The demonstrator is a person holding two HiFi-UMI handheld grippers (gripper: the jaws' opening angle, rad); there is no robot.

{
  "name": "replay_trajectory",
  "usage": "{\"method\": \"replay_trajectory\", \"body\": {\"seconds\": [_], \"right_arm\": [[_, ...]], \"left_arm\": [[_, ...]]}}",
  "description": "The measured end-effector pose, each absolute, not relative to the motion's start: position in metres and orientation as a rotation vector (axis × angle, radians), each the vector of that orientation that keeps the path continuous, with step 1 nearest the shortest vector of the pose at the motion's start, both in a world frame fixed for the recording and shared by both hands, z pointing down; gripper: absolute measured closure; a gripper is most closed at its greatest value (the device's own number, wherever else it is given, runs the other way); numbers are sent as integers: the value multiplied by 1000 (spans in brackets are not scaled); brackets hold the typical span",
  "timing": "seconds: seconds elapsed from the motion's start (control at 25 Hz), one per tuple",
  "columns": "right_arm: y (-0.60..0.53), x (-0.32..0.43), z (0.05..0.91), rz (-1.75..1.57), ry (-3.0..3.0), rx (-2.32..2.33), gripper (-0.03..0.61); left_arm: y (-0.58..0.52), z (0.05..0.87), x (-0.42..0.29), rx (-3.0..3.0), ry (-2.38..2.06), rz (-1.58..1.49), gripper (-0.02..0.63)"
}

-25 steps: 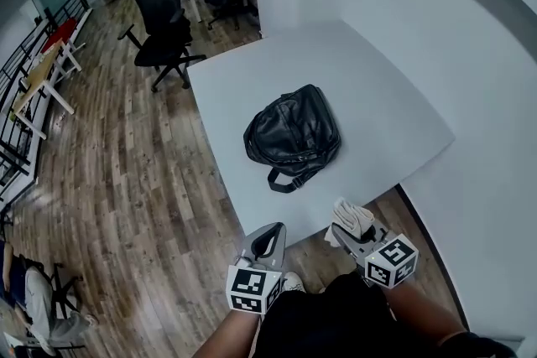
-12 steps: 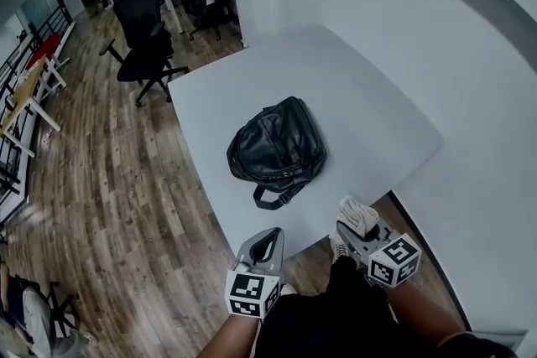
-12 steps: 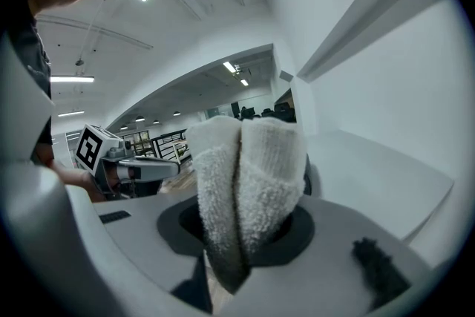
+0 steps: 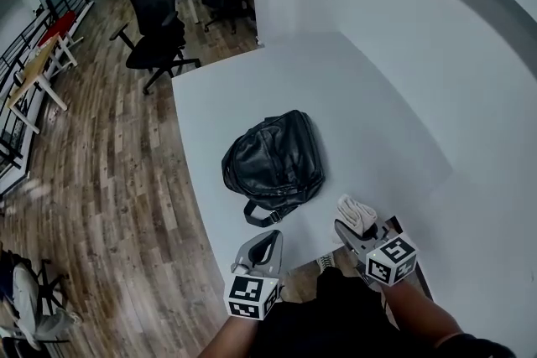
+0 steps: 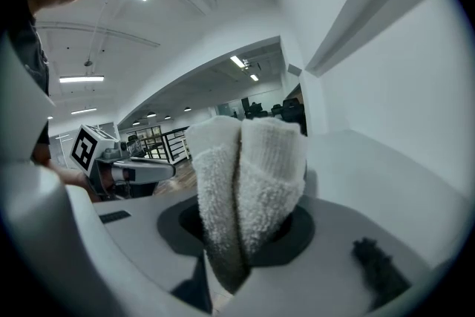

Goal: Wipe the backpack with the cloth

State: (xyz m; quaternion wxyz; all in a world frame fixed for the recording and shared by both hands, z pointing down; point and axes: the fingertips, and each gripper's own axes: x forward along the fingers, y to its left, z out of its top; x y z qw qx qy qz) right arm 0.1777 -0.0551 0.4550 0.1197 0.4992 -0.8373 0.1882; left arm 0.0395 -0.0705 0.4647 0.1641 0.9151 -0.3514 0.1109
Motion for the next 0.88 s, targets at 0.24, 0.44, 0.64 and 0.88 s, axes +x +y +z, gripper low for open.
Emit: {"method": "replay_trajectory", "body": {"seconds": [0.24, 0.44, 0.64, 0.88], "right_arm": [[-106, 215, 473, 529, -2454, 1408, 477], [-146, 240, 483, 497, -2475, 1358, 477], [-176, 253, 490, 487, -2503, 1281, 478], [-209, 266, 499, 470, -2533, 1192, 477]], "left_arm": [[-96, 473, 67, 2581, -1052, 370, 607], [-113, 477, 91, 2567, -1096, 417, 607], [-130, 473, 106, 2518, -1177, 418, 607], [-145, 475, 122, 2463, -1267, 427, 607]]}}
